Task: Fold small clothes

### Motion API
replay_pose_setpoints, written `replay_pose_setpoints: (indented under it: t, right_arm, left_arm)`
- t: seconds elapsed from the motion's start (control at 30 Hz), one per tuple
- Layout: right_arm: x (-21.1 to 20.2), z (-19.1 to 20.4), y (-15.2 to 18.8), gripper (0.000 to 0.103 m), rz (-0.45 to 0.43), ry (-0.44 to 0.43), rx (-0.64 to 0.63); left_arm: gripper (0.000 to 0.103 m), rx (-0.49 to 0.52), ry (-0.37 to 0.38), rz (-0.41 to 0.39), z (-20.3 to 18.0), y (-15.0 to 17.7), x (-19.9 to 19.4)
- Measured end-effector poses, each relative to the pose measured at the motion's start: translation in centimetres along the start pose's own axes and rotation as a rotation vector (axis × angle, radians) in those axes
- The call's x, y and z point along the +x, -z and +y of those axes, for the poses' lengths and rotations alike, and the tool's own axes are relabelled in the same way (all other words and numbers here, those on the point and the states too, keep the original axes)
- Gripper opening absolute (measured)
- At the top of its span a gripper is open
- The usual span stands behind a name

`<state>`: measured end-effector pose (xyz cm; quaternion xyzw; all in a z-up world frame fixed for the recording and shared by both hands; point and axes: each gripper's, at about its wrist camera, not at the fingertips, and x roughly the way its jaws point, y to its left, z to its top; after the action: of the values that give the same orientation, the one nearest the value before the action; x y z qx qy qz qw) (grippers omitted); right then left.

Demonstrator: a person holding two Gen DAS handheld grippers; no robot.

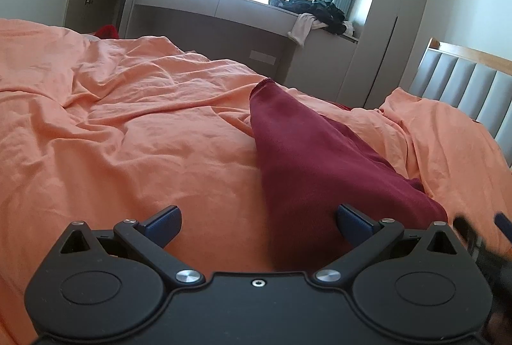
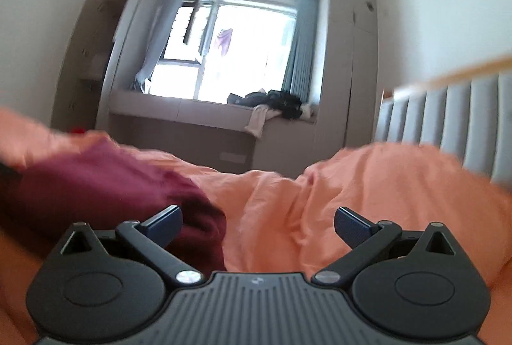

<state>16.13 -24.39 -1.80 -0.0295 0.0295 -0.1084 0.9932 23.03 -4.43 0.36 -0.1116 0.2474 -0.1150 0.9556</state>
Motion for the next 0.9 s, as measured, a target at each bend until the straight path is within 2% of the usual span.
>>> replay_pose_setpoints:
  t: [0.2,0.3,0.47,0.6,0.9]
  right_arm:
    - [7.7,-3.7,-3.9,0.103,0.205,-0.092,0.316]
    - [11.6,-4.3,-4.6,0.103,0.287,-0.085,0.366]
    - [13.9,-3.7,-2.3,0.103,0.45,-0.058,0.353]
    - [11.8,-4.0,0.1,0.103,0.468,-0.098,0.382]
    - [8.6,-4.6,1.9,0.103,0.439,-0.084,0.417]
  left_arm:
    - [0.103,0.017,-0.008,-0.01,-0.1,0.1,0.0]
    - [0.103,0.022,-0.011,-0.014,-0.2,0.1,-0.1]
    - [0.103,0.024,-0.011,-0.015,-0.3,0.1,-0.2]
    - [0.103,0.018,-0.01,-0.011,-0.3,0.2,-0.3]
    - [0.103,0.024,-0.013,-0.011,-0.6,0.2,-0.3]
